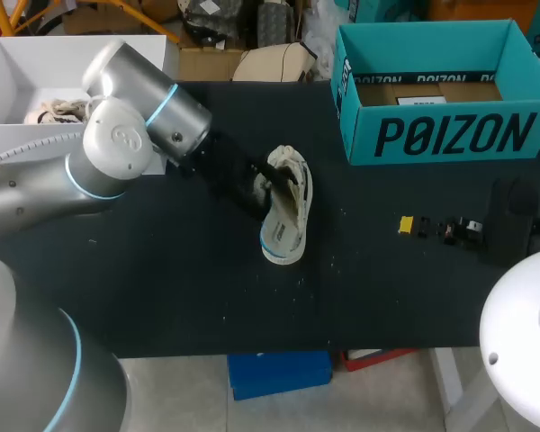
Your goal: Take the shoe out of the shoebox, open the shoe tongue, remove and reinsert the insole, then place the shoe into the shoebox
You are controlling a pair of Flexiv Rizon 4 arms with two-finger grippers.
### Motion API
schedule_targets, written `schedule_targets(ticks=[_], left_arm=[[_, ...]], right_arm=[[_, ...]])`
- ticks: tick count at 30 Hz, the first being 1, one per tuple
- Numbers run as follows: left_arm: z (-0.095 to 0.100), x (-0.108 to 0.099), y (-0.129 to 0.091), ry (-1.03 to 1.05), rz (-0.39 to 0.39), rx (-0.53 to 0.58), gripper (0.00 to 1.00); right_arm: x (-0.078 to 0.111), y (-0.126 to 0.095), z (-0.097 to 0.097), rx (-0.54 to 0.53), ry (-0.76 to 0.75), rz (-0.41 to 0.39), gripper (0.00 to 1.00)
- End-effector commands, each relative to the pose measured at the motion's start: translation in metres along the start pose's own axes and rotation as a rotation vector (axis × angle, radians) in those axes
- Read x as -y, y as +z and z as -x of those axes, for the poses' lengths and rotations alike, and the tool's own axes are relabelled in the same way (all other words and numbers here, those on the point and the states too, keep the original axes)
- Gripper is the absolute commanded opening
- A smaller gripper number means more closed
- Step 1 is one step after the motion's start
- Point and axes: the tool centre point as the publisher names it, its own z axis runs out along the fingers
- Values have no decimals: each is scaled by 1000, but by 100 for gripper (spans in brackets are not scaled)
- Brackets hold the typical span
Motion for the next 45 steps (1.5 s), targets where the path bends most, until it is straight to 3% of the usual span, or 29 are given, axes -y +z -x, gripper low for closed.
schedule_targets(ticks=[1, 5, 16, 20, 21, 45], left_arm=[[5, 16, -12, 12, -4, -14, 63], [5, 30, -11, 12, -34, -39, 50], [-17, 56, -8, -16, -69, -106, 29], [-19, 60, -9, -17, -68, -105, 10], [-20, 60, -9, -17, -66, -103, 0], [-9, 30, -4, -16, 1, -49, 0]], right_arm=[[-2, -1, 1, -3, 4, -13, 100], [-2, -1, 1, -3, 4, -13, 100], [-2, -1, 1, -3, 4, -13, 100], [-2, -1, 1, -3, 4, -13, 100], [-2, -1, 1, -3, 4, -13, 100], [-2, -1, 1, -3, 4, -13, 100]])
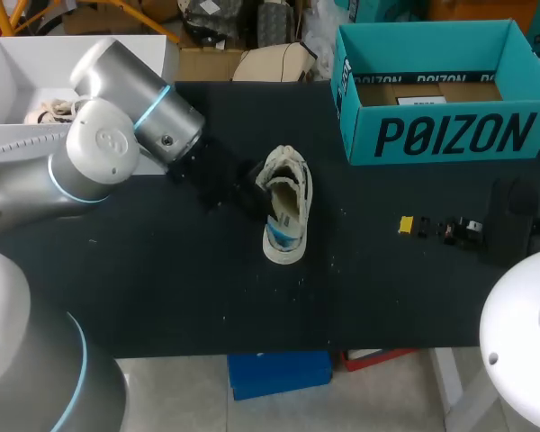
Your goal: Take the shoe out of the shoebox, open the shoe tongue, remove and reinsert the insole, then place the shoe into the shoebox
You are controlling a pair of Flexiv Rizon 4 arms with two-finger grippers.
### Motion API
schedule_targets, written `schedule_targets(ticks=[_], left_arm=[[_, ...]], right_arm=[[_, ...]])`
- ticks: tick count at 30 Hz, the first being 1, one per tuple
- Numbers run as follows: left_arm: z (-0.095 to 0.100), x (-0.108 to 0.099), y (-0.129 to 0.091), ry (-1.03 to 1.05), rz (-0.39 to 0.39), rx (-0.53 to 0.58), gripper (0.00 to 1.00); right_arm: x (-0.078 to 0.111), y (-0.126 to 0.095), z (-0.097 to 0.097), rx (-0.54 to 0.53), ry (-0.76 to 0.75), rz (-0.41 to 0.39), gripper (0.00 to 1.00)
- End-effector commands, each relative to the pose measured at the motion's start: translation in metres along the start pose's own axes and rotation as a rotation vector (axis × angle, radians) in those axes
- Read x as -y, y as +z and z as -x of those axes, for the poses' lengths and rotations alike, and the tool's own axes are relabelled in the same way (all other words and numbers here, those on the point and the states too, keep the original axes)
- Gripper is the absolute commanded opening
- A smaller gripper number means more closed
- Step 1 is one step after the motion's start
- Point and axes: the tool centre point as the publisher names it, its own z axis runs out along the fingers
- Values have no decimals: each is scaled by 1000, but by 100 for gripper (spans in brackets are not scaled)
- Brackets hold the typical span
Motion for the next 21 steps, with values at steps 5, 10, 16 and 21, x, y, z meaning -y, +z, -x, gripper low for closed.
schedule_targets(ticks=[5, 10, 16, 21], left_arm=[[1, -10, 5, -4, 37, -24, 0], [-1, -17, 6, -4, 67, -43, 0], [-2, -26, 7, -16, 78, -42, 0], [-3, -33, 7, -23, 94, -48, 0]], right_arm=[[-2, -1, 1, -3, 4, -13, 100], [-2, -1, 1, -3, 4, -13, 100], [-2, -1, 1, -3, 4, -13, 100], [-2, -1, 1, -3, 4, -13, 100]])
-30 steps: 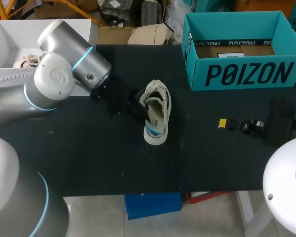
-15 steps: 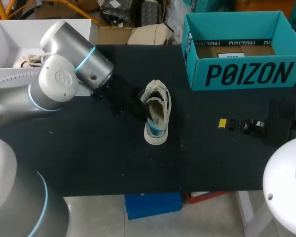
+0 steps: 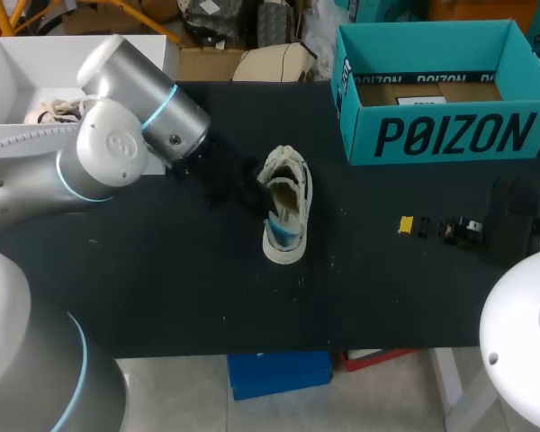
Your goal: Take the shoe out of the shoebox, open the shoe tongue, remove and reinsert the insole, then place the shoe into the shoebox
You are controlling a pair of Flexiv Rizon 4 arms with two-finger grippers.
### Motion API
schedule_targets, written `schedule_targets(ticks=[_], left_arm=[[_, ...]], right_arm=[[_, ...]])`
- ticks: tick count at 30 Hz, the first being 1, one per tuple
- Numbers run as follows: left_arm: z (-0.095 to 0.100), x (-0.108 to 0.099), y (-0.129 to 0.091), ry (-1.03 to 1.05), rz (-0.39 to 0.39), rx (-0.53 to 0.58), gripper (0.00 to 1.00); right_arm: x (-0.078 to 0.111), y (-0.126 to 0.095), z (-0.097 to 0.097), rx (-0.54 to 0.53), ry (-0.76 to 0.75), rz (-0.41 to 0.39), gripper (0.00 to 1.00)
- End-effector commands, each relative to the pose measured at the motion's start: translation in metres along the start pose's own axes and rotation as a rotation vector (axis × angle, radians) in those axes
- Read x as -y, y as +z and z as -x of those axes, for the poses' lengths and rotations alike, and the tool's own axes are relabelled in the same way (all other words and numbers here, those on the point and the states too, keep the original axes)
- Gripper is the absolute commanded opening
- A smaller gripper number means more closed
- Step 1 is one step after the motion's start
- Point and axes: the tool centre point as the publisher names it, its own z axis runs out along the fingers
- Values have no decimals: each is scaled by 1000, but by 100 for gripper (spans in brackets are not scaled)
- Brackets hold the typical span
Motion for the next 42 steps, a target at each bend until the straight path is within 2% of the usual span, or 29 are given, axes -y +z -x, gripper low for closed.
schedule_targets(ticks=[1, 22, 32, 33, 37, 38, 41, 42], left_arm=[[1, -6, 5, -6, 11, -10, 0], [3, -31, 8, -59, 106, -38, 0], [1, -29, 9, -79, 128, -51, 0], [2, -25, 8, -77, 125, -49, 40], [1, -13, 1, -73, 114, -47, 90], [1, -10, -2, -72, 106, -43, 95], [2, 1, -10, -82, 85, -35, 97], [3, 3, -13, -74, 111, -45, 97]], right_arm=[[-2, -1, 1, -3, 4, -13, 100], [-2, -1, 1, -3, 4, -13, 100], [-2, -1, 1, -3, 4, -13, 100], [-2, -1, 1, -3, 4, -13, 100], [-2, -1, 1, -3, 4, -13, 100], [-2, -1, 1, -3, 4, -13, 100], [-2, -1, 1, -3, 4, -13, 100], [-2, -1, 1, -3, 4, -13, 100]])
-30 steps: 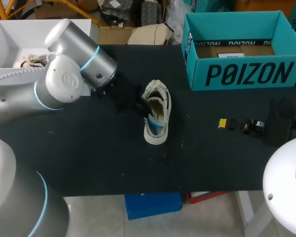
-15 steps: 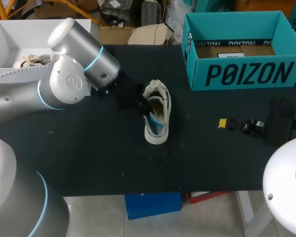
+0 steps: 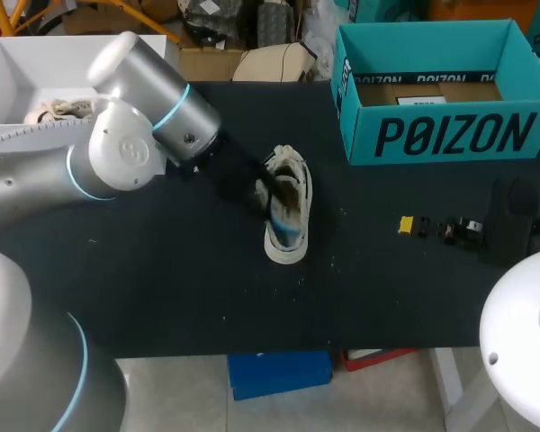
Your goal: Take the shoe out of the shoebox, open the shoe tongue, remove and reinsert the insole, then place the shoe into the shoebox
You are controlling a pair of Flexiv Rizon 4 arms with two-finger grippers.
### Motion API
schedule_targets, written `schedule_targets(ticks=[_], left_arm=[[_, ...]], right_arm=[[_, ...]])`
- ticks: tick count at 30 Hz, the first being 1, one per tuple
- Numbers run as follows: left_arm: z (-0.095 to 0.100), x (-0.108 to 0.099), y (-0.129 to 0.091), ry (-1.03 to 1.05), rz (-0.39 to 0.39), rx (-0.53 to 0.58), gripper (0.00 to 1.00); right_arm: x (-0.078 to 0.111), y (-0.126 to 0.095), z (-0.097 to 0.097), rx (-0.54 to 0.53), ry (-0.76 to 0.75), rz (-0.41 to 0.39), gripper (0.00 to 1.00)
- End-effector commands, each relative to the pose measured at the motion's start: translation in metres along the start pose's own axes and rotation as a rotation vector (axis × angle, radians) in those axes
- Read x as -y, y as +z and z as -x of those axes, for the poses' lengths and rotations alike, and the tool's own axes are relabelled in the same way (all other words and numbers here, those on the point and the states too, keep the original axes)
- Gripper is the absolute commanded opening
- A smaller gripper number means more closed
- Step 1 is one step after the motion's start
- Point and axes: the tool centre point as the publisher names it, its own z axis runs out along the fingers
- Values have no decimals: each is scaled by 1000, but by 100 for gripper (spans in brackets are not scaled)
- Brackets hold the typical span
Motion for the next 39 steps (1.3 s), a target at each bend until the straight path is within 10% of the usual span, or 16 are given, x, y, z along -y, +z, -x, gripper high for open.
schedule_targets(ticks=[1, 12, 31, 39], left_arm=[[-4, 11, -22, 14, 54, -14, 96], [-7, 9, -18, 61, 164, -96, 0], [-22, 0, 0, 38, 162, -147, 11], [-23, 2, 14, 31, 134, -162, 0]], right_arm=[[-2, -1, 1, -3, 4, -13, 100], [-2, -1, 1, -3, 4, -13, 100], [-2, -1, 1, -3, 4, -13, 100], [-2, -1, 1, -3, 4, -13, 100]])
